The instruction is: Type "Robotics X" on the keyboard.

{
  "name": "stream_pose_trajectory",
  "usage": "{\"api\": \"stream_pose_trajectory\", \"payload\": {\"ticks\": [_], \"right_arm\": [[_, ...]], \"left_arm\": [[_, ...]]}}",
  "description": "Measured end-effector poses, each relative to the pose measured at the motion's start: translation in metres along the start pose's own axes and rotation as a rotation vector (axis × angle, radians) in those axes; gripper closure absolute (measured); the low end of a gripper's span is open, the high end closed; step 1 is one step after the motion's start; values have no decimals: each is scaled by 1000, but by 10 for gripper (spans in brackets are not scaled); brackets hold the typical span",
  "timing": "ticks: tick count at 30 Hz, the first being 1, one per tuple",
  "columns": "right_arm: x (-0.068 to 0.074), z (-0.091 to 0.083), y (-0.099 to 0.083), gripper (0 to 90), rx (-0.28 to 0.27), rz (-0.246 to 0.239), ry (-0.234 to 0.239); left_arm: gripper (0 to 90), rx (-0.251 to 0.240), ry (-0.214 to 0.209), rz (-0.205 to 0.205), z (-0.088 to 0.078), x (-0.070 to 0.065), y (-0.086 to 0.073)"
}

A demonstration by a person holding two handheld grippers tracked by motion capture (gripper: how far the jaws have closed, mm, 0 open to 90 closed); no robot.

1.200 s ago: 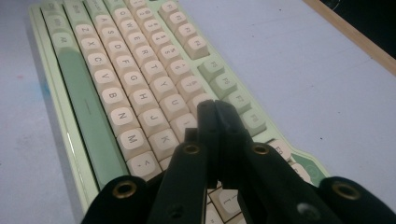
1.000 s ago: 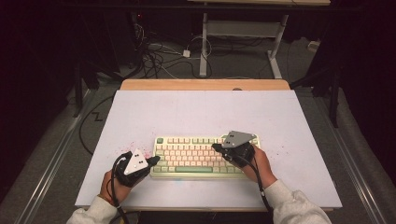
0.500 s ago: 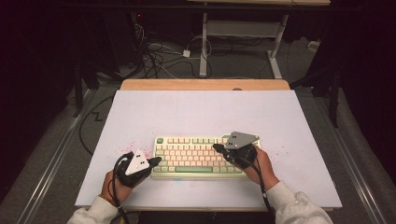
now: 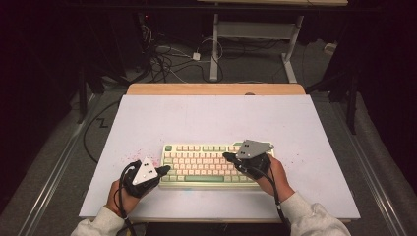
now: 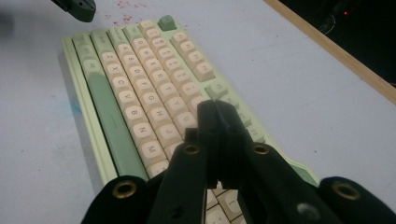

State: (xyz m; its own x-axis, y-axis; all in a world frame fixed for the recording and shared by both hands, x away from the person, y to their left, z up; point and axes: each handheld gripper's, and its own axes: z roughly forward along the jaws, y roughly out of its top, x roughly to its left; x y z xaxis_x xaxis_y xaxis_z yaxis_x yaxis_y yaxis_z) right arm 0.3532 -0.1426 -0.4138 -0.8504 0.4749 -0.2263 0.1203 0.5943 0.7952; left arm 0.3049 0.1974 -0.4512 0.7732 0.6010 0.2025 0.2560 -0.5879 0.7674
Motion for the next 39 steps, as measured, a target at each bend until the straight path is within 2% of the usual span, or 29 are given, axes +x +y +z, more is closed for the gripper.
{"api": "stream_pose_trajectory", "payload": {"ticks": [14, 25, 30, 39], "right_arm": [[8, 4, 3, 898, -1, -15, 24], [9, 3, 3, 898, -4, -16, 22], [6, -2, 2, 898, -16, -9, 16], [2, -14, -1, 898, -39, -3, -14]], "left_arm": [[878, -8, -9, -7, 1, 0, 1], [878, -31, -62, 33, 11, -11, 23], [879, -27, -77, 51, 17, -15, 29], [879, -32, -91, 54, 22, -16, 36]]}}
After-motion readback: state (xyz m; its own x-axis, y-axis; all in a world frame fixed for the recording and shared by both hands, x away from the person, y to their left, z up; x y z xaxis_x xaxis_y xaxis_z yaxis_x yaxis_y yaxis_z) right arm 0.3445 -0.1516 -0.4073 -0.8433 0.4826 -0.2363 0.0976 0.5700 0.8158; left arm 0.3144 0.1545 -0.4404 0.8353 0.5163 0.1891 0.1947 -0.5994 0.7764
